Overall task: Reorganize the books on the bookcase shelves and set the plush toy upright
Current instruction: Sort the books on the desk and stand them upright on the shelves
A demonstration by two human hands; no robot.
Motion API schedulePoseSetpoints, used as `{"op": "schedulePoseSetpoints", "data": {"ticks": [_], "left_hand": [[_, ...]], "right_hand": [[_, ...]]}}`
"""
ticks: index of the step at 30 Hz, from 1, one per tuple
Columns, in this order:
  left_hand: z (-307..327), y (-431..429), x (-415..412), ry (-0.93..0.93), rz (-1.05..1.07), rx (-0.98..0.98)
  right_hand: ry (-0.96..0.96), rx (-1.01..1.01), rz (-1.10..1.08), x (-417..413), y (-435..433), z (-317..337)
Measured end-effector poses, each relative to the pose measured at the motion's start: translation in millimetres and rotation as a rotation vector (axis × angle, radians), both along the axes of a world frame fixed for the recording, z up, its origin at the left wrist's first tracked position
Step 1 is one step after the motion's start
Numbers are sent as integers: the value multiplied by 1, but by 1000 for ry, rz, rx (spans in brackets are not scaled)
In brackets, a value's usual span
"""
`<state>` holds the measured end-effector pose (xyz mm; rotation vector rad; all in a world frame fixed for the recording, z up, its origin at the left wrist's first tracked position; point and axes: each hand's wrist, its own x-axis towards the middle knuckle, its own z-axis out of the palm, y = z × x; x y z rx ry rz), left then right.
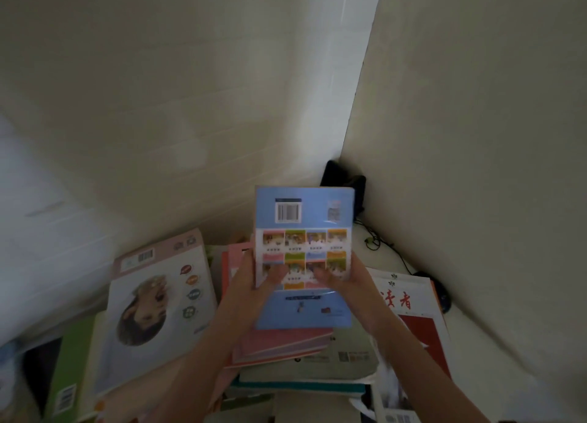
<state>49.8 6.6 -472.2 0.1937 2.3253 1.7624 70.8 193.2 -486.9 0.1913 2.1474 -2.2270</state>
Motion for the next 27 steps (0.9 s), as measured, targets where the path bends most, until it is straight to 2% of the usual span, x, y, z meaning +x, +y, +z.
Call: {"op": "schedulePoseSetpoints", "data": {"ticks": [2,4,5,6,7,9,12,19,22,27], "left_hand": [[-9,-8,-5,-70,-42,-179],[-28,-16,-3,-82,-37,-485],[-37,-18,1,-80,-14,-526],[-46,-19,3,-83,6,-512],[-49,-19,5,-93,30,-487],[-51,-20,-1,-127,147,-335],[-40,-23,-8,-220,258,-115],[-38,-20,-1,-336,392,148],[-35,-11,2,-326,388,257],[-15,2,8,-189,333,306]], "right_hand": [[-170,91,154,-8,5,-4],[-337,377,313,-9,-2,-14],[-374,499,309,-7,-6,-22],[-386,481,254,-5,-10,-27],[-376,381,203,-4,-13,-32],[-361,231,177,-4,-14,-37],[-365,181,183,-4,-9,-36],[-353,50,165,5,-8,-36],[-340,-17,164,10,-7,-37],[-357,-83,150,11,-1,-35]]}}
